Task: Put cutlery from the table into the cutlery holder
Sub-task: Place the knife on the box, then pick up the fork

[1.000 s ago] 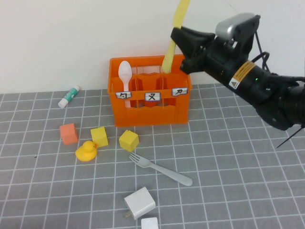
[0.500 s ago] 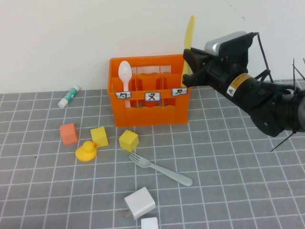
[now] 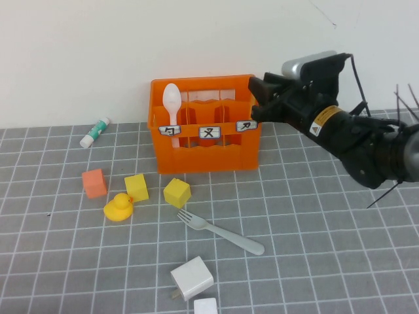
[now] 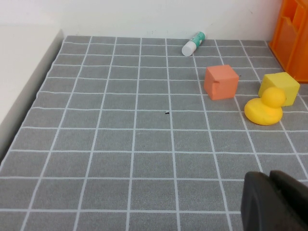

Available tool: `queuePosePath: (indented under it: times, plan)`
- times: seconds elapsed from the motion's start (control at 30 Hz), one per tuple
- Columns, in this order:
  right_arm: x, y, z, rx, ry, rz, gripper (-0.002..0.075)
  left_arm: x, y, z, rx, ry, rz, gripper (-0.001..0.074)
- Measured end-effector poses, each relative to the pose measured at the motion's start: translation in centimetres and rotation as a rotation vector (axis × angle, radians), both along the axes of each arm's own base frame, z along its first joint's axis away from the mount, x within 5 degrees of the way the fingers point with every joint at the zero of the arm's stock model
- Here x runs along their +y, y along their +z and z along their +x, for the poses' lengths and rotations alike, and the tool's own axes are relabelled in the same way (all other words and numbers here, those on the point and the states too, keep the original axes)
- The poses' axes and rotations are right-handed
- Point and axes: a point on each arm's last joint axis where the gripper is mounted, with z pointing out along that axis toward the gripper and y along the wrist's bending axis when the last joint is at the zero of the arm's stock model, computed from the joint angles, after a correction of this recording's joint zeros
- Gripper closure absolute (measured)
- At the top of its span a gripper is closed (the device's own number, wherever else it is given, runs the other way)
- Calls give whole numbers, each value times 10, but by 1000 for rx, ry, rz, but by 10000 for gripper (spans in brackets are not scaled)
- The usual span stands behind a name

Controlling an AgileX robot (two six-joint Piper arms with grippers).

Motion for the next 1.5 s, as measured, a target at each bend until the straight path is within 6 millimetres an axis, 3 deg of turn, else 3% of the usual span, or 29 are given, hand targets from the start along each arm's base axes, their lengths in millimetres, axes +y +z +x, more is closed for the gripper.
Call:
queuePosePath:
  times: [0.2, 0.47, 0.5, 0.7, 0.8, 0.97, 1.23, 1.33, 1.5]
  plan:
    - [-4, 23, -7, -14, 102, -62, 421, 0, 0, 0, 0, -1, 2, 736]
    - [1, 82, -49, -44, 352, -419, 455, 0, 0, 0, 0, -1, 2, 736]
    - [3, 84, -58, -33, 410, -494, 470, 0, 0, 0, 0, -1, 2, 736]
    - [27, 82, -84, 41, 601, -501, 515, 0, 0, 0, 0, -1, 2, 736]
    - [49, 81, -99, 0, 659, -545, 531, 0, 0, 0, 0, -1, 2, 736]
    - [68, 80, -101, -54, 503, -663, 536, 0, 0, 0, 0, -1, 2, 736]
    - [24, 88, -67, -23, -149, -902, 536, 0, 0, 0, 0, -1, 2, 736]
    - [9, 91, -66, 103, -245, -1061, 537, 0, 0, 0, 0, 0, -1, 736]
    - [-12, 87, -81, 505, -237, -1294, 538, 0, 0, 0, 0, 0, -1, 736]
